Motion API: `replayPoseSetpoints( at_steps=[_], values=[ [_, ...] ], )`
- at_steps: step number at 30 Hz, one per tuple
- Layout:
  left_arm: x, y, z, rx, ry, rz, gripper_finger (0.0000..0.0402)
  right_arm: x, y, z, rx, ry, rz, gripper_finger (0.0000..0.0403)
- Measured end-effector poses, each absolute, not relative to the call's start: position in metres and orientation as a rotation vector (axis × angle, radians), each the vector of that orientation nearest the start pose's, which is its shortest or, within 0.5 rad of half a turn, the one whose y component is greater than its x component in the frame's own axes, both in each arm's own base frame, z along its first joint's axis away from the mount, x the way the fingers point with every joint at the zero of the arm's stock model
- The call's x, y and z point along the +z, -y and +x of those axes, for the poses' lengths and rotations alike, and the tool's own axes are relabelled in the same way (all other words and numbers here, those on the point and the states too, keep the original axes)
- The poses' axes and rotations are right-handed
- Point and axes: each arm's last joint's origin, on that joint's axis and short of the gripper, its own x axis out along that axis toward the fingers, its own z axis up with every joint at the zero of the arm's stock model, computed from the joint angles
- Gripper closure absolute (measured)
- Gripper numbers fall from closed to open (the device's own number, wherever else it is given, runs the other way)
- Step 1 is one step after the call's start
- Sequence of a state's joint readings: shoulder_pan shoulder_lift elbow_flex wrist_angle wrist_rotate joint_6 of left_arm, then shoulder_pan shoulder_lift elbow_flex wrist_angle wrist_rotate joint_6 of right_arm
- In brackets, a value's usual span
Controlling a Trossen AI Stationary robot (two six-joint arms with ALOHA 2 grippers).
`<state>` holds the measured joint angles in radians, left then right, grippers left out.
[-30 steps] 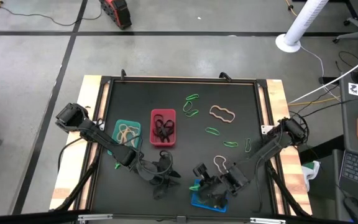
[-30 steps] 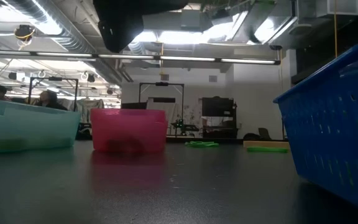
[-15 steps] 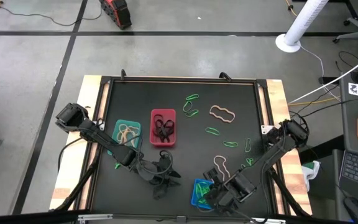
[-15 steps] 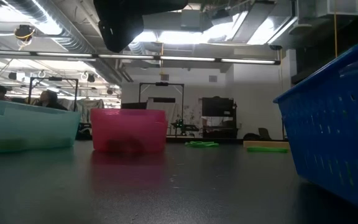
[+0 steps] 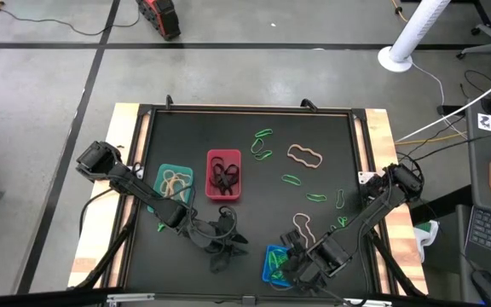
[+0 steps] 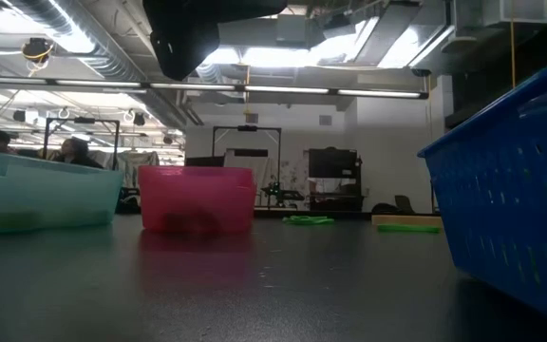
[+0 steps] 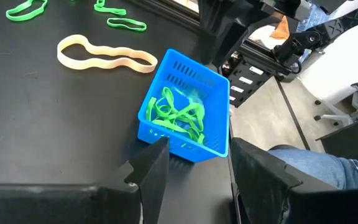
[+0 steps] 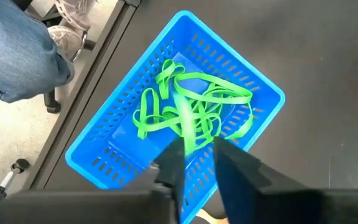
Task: Sort rubber bands into baskets
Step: Put the green rubber band into the blue bin
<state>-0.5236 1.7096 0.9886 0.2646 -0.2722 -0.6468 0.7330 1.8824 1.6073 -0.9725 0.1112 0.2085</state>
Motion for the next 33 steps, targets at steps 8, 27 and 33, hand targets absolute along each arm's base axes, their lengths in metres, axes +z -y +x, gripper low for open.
replayPoseSetpoints(
  at_steps=[8, 27, 33],
  values=[
    [0.206, 0.176, 0.321, -0.101, -0.482, -0.456, 0.023, 0.252, -0.247, 0.282, 0.374, -1.274, -0.385, 0.0258],
    [0.206, 0.176, 0.321, -0.1, -0.482, -0.456, 0.0231, 0.233, -0.131, 0.244, 0.032, -1.479, -0.273, 0.0284],
    [0.206, 0.176, 0.321, -0.103, -0.481, -0.442, 0.0231, 0.206, -0.084, 0.229, -0.056, -1.442, -0.141, 0.0286]
  ],
)
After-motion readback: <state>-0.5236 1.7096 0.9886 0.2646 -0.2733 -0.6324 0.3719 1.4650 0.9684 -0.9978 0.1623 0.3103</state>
